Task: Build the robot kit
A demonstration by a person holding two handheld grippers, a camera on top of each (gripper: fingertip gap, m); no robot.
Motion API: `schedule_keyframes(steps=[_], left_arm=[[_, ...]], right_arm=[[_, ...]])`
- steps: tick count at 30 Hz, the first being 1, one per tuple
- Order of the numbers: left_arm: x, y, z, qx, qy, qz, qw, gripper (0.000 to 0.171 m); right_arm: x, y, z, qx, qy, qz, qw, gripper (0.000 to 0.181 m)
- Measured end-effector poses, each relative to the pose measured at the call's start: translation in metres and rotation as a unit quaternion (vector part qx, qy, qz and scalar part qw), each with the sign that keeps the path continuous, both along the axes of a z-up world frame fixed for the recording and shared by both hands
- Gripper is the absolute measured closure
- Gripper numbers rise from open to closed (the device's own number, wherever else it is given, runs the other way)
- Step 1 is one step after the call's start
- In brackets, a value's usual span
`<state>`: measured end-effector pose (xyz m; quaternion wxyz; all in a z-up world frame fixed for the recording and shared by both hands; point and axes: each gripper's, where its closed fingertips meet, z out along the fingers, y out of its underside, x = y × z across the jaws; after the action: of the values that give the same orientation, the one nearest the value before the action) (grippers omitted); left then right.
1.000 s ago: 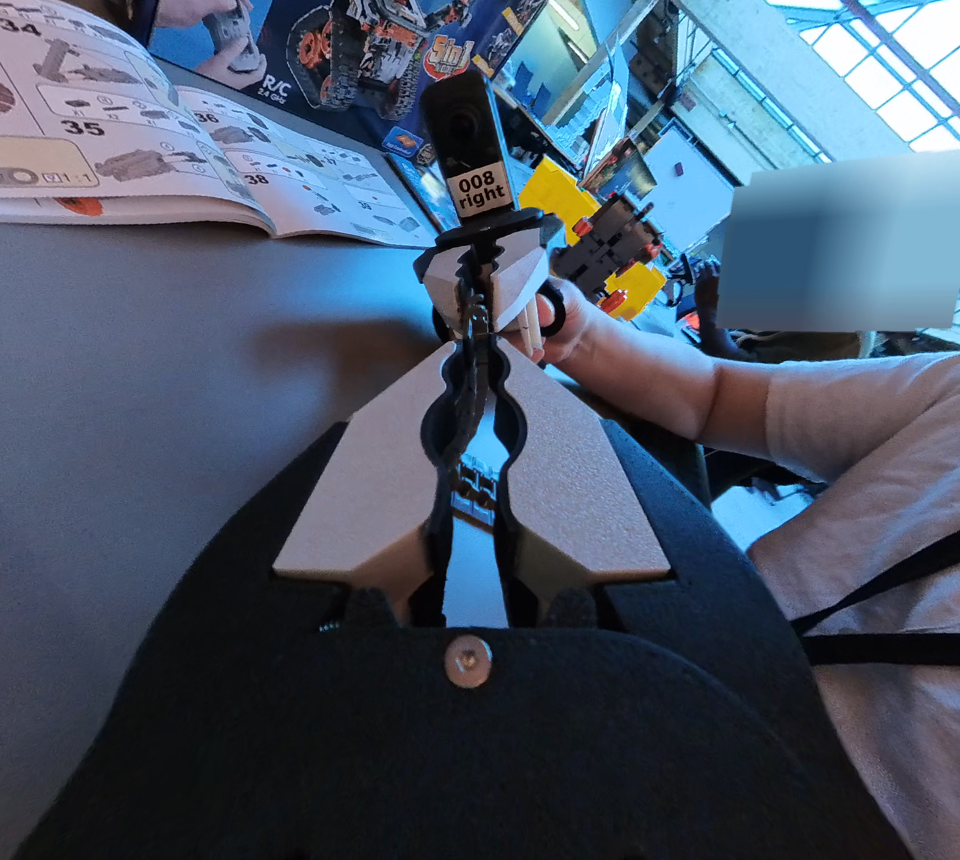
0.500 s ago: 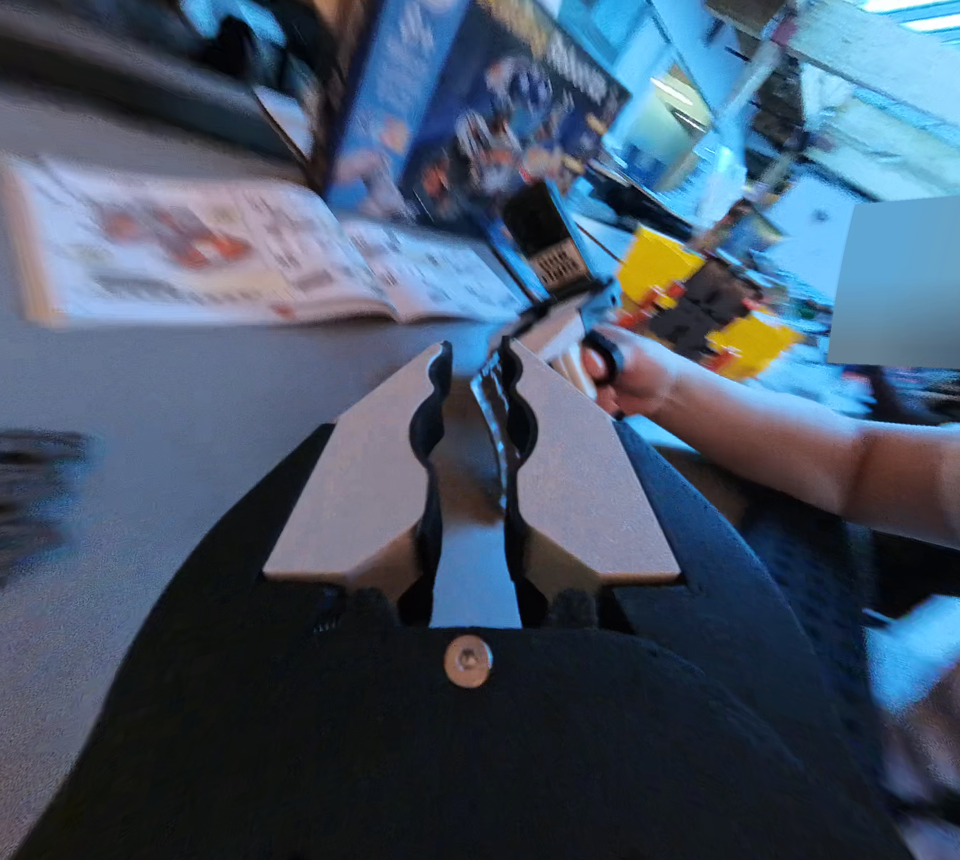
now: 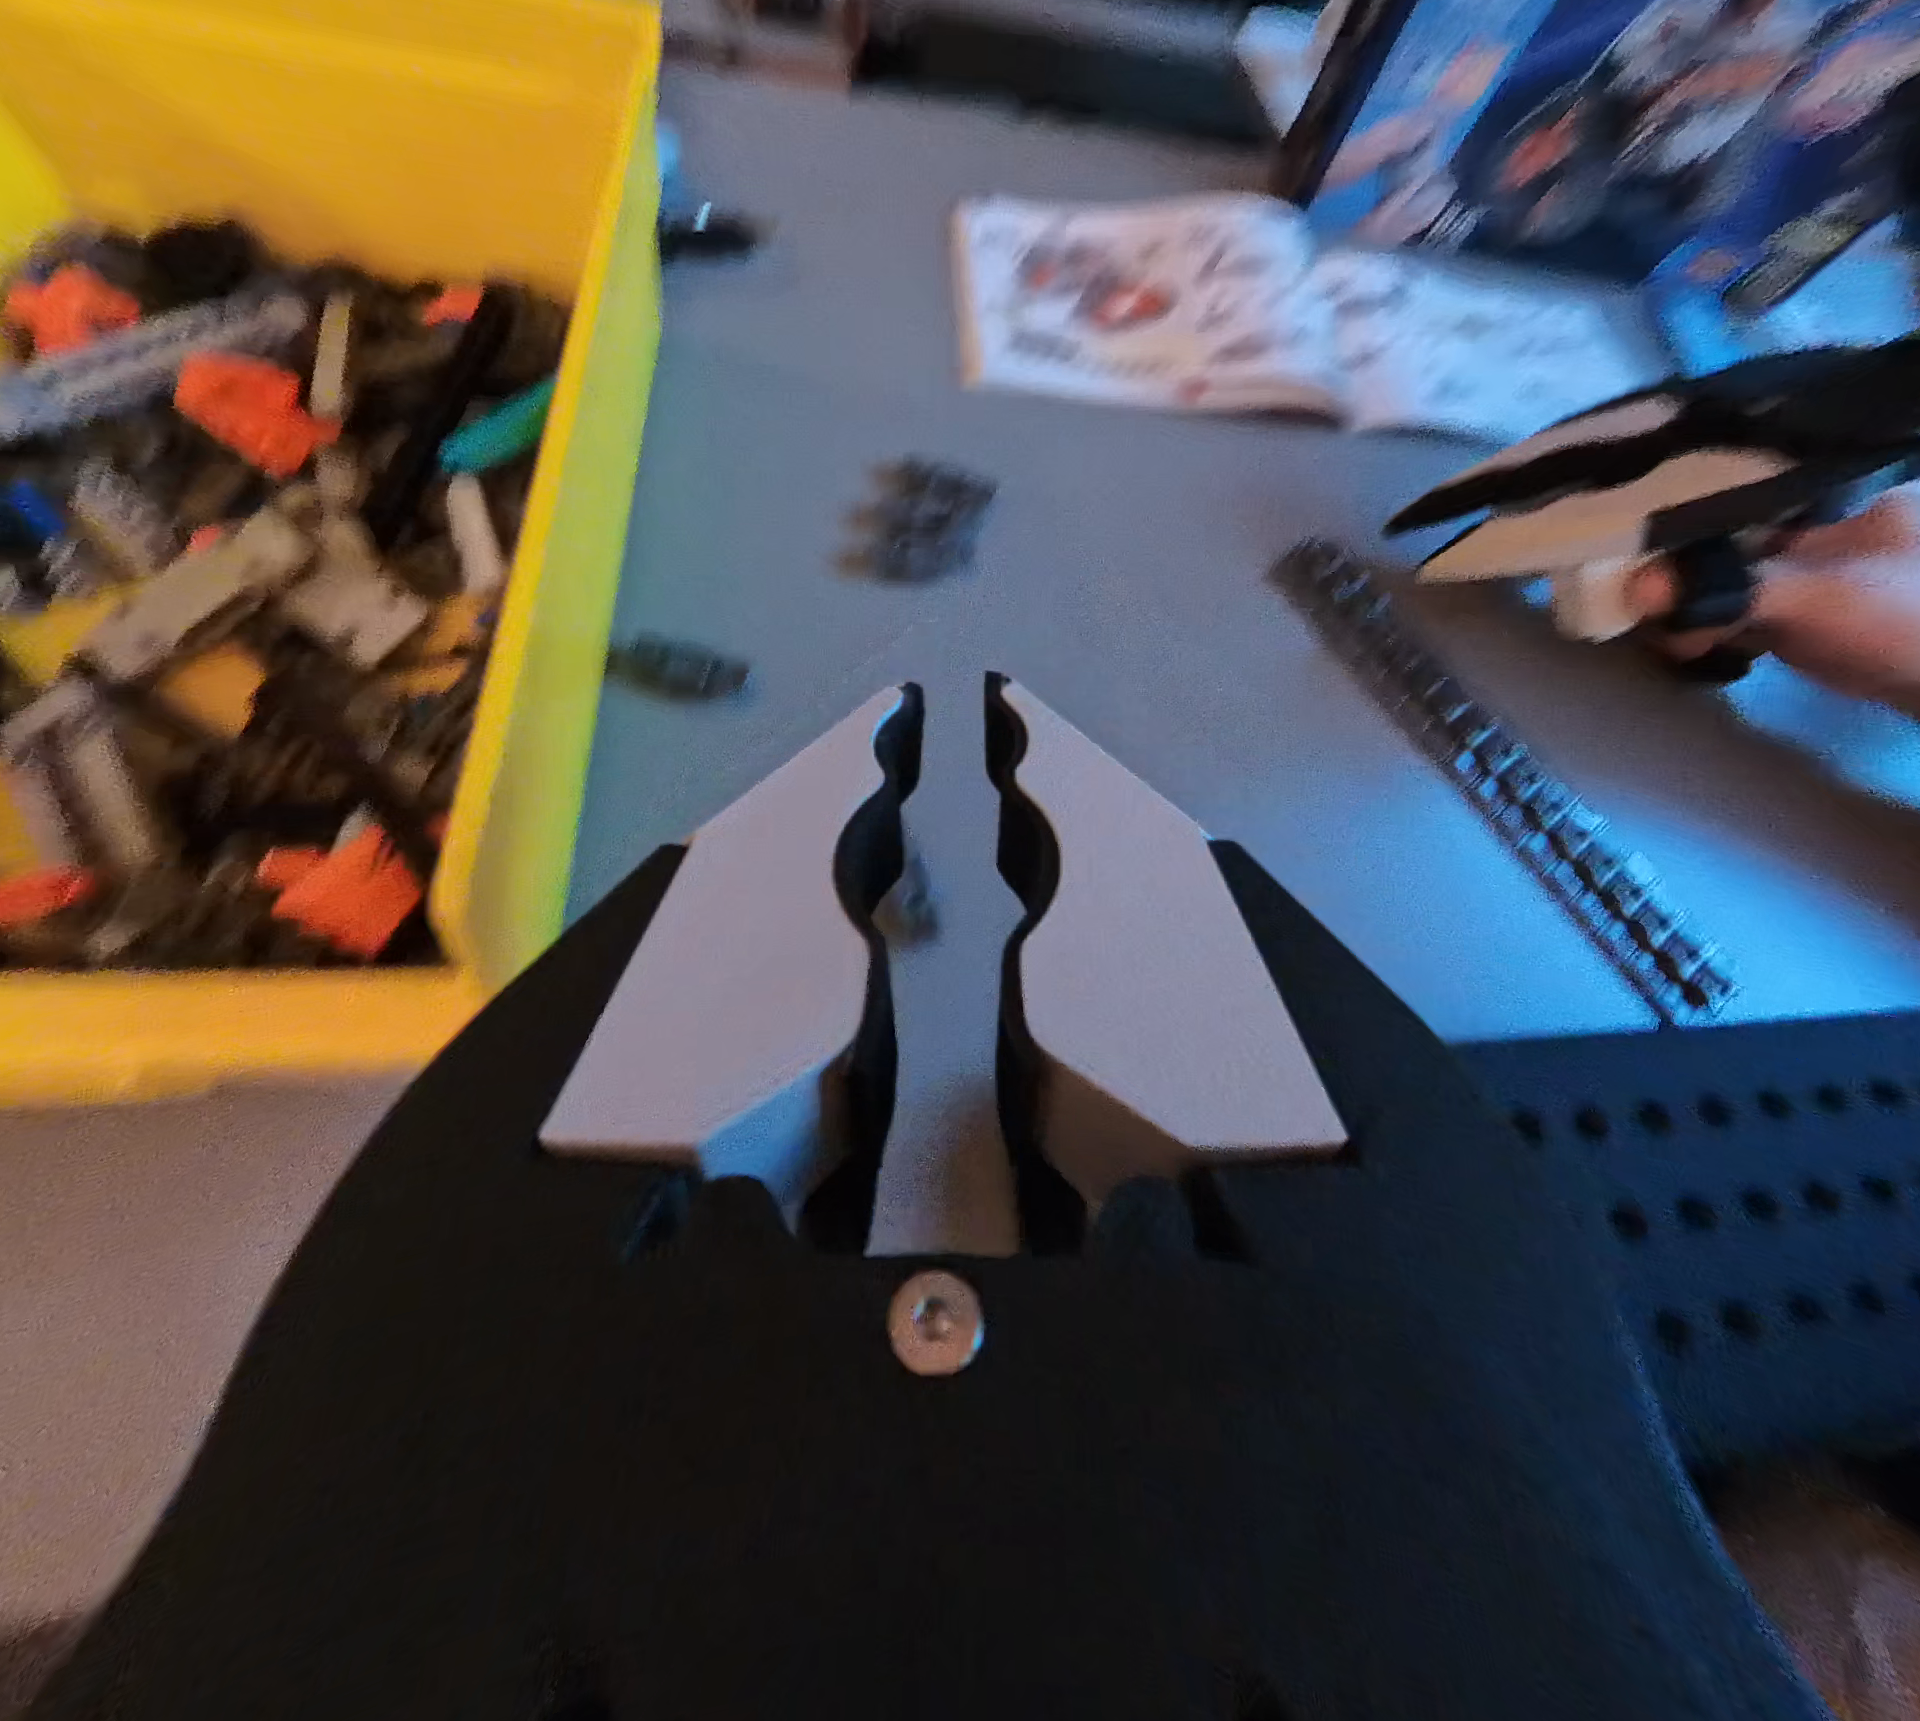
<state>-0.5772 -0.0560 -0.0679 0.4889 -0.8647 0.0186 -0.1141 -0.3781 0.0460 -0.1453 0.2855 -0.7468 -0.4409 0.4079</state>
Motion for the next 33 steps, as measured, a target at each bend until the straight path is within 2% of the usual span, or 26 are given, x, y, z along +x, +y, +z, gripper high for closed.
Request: schedule_keyframes(steps=[3, 7, 10, 15, 19, 22, 27, 33], left_arm=[[-0.007, -0.019, -0.03, -0.094, 0.01, 0.005, 0.996, 0.16], [-0.002, -0.02, -0.053, -0.12, 0.044, 0.009, 0.992, 0.158], [0.001, -0.019, -0.068, -0.149, 0.06, 0.011, 0.987, 0.153], [0.005, -0.017, -0.084, -0.176, 0.107, 0.006, 0.979, 0.15], [0.004, -0.019, -0.093, -0.197, 0.123, 0.014, 0.972, 0.151], [-0.001, -0.02, -0.097, -0.201, 0.141, 0.017, 0.969, 0.161], [0.002, -0.014, -0.096, -0.175, 0.131, 0.01, 0.976, 0.162], [0.033, -0.001, -0.072, -0.092, 0.098, -0.035, 0.99, 0.162]], right_arm=[[-0.003, -0.007, -0.006, -0.007, -0.019, 0.005, 1.0, 0.152], [-0.003, -0.015, -0.008, -0.02, -0.037, -0.022, 0.999, 0.151], [-0.004, -0.042, -0.003, -0.034, -0.057, -0.025, 0.997, 0.142], [-0.005, -0.065, -0.012, 0.086, -0.149, -0.005, 0.985, 0.115], [-0.004, -0.067, -0.018, 0.133, -0.183, 0.018, 0.974, 0.115], [0.002, -0.066, -0.019, 0.152, -0.203, 0.063, 0.965, 0.122], [0.021, -0.066, -0.019, 0.157, -0.221, 0.156, 0.95, 0.127], [0.033, -0.065, -0.017, 0.146, -0.229, 0.181, 0.945, 0.124]])
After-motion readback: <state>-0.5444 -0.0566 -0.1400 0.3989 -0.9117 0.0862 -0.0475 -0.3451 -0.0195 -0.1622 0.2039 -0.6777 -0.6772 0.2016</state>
